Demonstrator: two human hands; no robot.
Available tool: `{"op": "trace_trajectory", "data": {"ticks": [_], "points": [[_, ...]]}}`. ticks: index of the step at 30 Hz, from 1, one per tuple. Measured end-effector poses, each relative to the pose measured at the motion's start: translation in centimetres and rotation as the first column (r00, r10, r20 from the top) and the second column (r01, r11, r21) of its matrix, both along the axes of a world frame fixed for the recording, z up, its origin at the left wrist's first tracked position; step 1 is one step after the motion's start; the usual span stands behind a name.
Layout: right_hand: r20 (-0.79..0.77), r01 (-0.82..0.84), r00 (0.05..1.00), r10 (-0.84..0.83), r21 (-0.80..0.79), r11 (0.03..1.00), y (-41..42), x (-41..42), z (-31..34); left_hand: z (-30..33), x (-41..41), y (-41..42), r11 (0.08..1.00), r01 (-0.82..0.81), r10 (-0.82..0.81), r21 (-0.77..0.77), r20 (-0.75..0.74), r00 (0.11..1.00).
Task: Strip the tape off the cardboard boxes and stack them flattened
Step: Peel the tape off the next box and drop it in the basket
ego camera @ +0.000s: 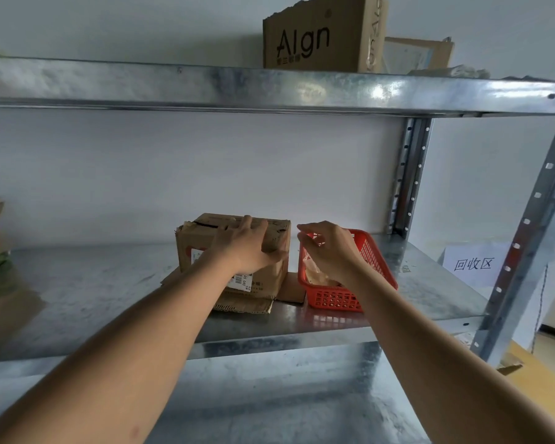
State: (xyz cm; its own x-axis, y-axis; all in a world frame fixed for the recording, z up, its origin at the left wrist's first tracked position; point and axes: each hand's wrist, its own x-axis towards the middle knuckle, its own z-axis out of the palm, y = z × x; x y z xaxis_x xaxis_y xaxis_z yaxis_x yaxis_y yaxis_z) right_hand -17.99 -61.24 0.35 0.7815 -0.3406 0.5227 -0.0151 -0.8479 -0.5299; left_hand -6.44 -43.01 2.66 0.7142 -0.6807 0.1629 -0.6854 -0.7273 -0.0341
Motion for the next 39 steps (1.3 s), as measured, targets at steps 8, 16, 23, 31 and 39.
{"op": "trace_trajectory", "data": {"ticks": [8, 16, 23, 31, 39], "points": [[-0.169, -0.179, 0.97, 0.174, -0.014, 0.984, 4.4, 2.5, 1.7, 2.2, 0.3, 3.8, 0.985, 0.127, -0.134, -0.117, -0.054, 0.99], [-0.297, -0.263, 0.928, 0.224, -0.1, 0.96, 6.7, 5.4, 3.4, 3.3, 2.2, 9.5, 0.966, 0.12, -0.141, -0.23, -0.077, 0.987], [-0.168, -0.243, 0.959, 0.228, -0.078, 0.967, 9.8, 6.1, 4.1, 4.1, 3.1, 13.3, 0.914, 0.154, -0.121, -0.375, 0.112, 0.986], [0.087, -0.19, 0.977, 0.192, -0.028, 0.981, 12.0, 6.8, 1.6, 5.8, 5.3, 18.2, 0.839, -0.447, 0.185, -0.309, -0.61, 0.77], [0.202, -0.359, 0.93, 0.308, 0.312, 0.879, 13.7, 4.9, 0.4, 1.6, 5.5, 18.6, 0.783, -0.23, -0.044, -0.578, -0.421, 0.906]]}}
